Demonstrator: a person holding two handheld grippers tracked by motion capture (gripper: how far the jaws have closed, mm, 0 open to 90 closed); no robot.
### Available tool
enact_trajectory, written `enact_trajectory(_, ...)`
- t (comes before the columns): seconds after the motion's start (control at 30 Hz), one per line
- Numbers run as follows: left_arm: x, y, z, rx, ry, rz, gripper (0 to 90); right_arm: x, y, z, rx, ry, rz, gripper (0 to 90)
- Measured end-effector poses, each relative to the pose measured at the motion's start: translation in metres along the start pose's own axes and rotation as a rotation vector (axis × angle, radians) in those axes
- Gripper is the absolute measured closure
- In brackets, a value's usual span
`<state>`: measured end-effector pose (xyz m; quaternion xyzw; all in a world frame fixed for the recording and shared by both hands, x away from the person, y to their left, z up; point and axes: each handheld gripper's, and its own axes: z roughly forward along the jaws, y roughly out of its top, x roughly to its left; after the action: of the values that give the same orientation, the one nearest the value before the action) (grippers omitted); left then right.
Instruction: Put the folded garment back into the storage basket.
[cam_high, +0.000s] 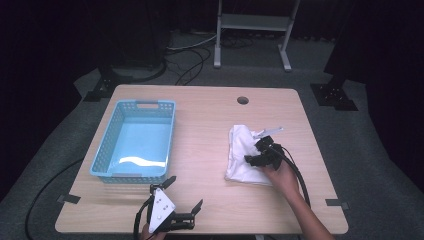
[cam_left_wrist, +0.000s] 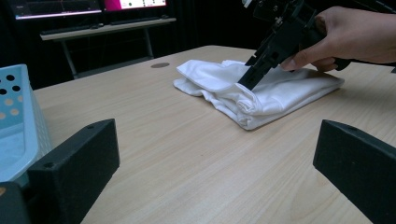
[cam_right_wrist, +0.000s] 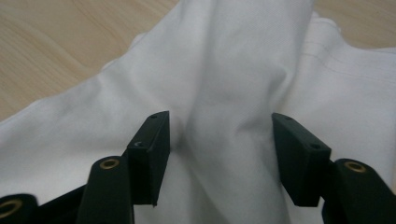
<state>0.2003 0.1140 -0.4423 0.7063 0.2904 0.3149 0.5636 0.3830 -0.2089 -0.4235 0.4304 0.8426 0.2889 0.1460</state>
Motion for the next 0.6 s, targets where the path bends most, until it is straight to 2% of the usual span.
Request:
enact_trajectory(0.27,0.0,0.0,0.0,-0.001,0.002,0.001,0.0,-0.0008,-0.001,-0.002,-0.013,0.006,0.008,59.1)
enact_trajectory(0.37,0.0002,0.0,0.0,0.0,0.001,-0.001,0.0,-0.0024,0.0001,-0.0022,-0.007,0.004,0.01,62.7)
enact_trajectory(0.6,0.0001,0.0,-0.0001,-0.001,0.001,0.0,0.0,-0.0015,0.0009,-0.0015,-0.002,-0.005,-0.007,61.5)
